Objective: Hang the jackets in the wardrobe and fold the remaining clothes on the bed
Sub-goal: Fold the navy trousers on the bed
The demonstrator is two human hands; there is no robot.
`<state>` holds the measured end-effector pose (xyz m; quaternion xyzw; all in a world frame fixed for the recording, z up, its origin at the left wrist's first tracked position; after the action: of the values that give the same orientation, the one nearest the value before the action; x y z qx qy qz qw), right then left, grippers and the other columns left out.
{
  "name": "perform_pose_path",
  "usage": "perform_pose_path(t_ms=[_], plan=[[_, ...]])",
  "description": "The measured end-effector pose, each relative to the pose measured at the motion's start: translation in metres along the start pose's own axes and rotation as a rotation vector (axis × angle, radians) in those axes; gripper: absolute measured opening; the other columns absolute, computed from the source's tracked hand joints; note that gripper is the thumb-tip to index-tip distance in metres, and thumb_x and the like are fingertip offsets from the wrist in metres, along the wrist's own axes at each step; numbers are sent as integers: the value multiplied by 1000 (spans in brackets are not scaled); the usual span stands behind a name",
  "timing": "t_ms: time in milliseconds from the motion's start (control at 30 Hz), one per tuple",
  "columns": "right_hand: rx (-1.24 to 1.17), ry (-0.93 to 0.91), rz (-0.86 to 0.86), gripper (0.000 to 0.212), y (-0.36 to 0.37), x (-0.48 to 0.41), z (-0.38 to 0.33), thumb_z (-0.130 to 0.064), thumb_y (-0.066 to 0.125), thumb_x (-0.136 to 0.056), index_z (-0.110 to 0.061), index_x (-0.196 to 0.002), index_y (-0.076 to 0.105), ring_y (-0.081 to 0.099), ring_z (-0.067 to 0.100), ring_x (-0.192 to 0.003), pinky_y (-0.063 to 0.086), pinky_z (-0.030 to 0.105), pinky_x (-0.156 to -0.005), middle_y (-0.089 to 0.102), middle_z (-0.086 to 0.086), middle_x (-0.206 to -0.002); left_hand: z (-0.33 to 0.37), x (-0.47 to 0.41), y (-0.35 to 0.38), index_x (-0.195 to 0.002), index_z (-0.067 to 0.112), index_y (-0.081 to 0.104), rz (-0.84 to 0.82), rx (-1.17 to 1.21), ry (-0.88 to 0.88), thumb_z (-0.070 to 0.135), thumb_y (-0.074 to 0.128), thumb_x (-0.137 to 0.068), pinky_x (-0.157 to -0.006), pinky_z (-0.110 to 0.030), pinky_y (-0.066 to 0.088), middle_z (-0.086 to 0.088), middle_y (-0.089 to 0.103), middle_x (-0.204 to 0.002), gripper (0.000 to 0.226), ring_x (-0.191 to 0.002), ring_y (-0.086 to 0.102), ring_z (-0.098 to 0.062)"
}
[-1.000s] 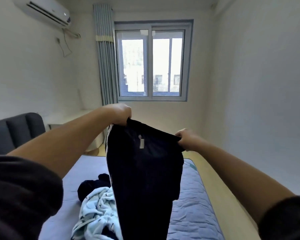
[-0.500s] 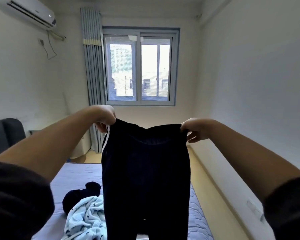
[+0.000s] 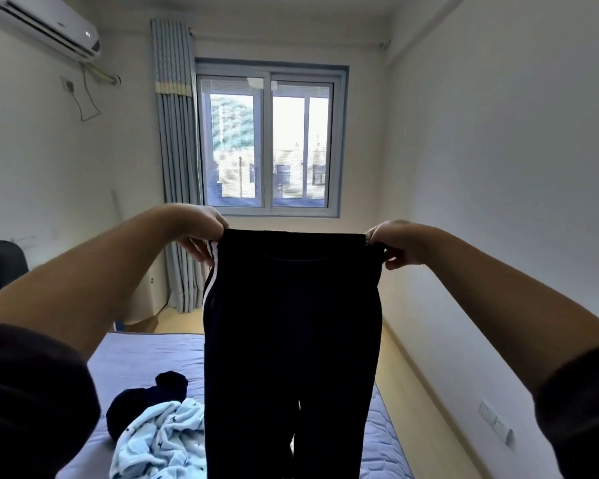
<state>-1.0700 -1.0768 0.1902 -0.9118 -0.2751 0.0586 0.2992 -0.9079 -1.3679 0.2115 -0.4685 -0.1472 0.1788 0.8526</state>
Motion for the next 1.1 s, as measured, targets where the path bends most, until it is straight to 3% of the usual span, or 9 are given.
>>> perform_pose_path(t_ms=[100, 200, 333, 467, 567, 700, 800, 933, 1100], plan=[[-325, -119, -16, 22, -8, 4, -4, -9, 34, -90, -13, -69, 41, 44, 8, -38, 38, 20, -43, 43, -4, -46, -5, 3, -8, -93, 2, 67, 56, 233, 65, 3, 44, -88, -50, -25, 52, -7, 71, -68, 24, -53, 65, -15], [-463, -214, -54, 27, -8, 7, -13, -16, 31, -89, -17, -62, 33, 38, 6, -32, 31, 15, -35, 37, -7, -40, 0, 8, -5, -73, 12, 71, 46, 544, 234, 6, 42, -91, -60, -28, 45, 3, 63, -59, 35, -56, 59, -10], [-573, -297, -67, 30, -12, 11, -16, -33, 42, -94, -16, -71, 51, 56, 6, -42, 42, 14, -40, 54, -6, -48, 6, 26, -3, -61, 26, 71, -102, 745, 517, 20, 55, -73, -66, -30, 37, 13, 58, -56, 21, -53, 57, 1], [-683, -505, -356, 42, -18, 23, -10, -54, 46, -92, -17, -93, 66, 68, 9, -68, 53, 19, -57, 68, -3, -74, -20, 29, -2, -85, 21, 70, -335, 958, 634, 27, 75, -68, -64, -20, 51, 5, 63, -73, 19, -67, 62, -6], [-670, -611, -544, 36, -8, 25, 5, -34, 64, -89, -10, -114, 56, 69, 14, -85, 56, 23, -68, 69, 2, -95, -32, 29, 18, -97, 15, 62, -344, 1157, 674, 25, 70, -79, -60, -22, 52, -1, 59, -77, 22, -67, 61, -12], [-630, -488, -340, 37, 17, 17, 28, -14, 69, -83, -2, -116, 57, 70, 21, -87, 56, 25, -71, 71, 10, -97, -41, 25, 57, -88, 24, 67, -99, 1262, 459, 39, 55, -91, -54, -22, 48, 1, 57, -76, 20, -59, 58, -11], [-685, -428, -203, 40, 34, 15, 43, -19, 66, -78, 0, -113, 61, 71, 20, -84, 55, 22, -68, 72, 9, -93, -53, 28, 80, -93, 23, 63, -89, 1133, 479, 50, 76, -72, -58, -25, 46, -3, 56, -80, 37, -68, 55, -17], [-781, -433, -69, 30, 50, 19, 66, -15, 65, -80, 0, -107, 64, 71, 19, -81, 56, 23, -68, 72, 10, -91, -73, 31, 106, -108, 30, 54, 42, 642, 546, 18, 83, -64, -71, -23, 51, 4, 57, -88, 53, -79, 56, -10], [-232, -454, -54, 11, 61, 25, 113, -4, 68, -84, 2, -92, 63, 61, 11, -73, 49, 19, -68, 61, 4, -76, -95, 35, 147, -104, 20, 57, 186, 478, 522, 3, 64, -88, -74, -26, 48, -4, 61, -87, 25, -77, 57, -11]])
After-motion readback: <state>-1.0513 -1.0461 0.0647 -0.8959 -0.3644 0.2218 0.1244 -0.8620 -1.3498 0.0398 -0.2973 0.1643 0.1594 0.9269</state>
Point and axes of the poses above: each hand's wrist, its own x-axis away from the middle knuckle, its own y-axis out of the palm, z = x × y, the point moved 2 cm from there along -x, towards the middle knuckle
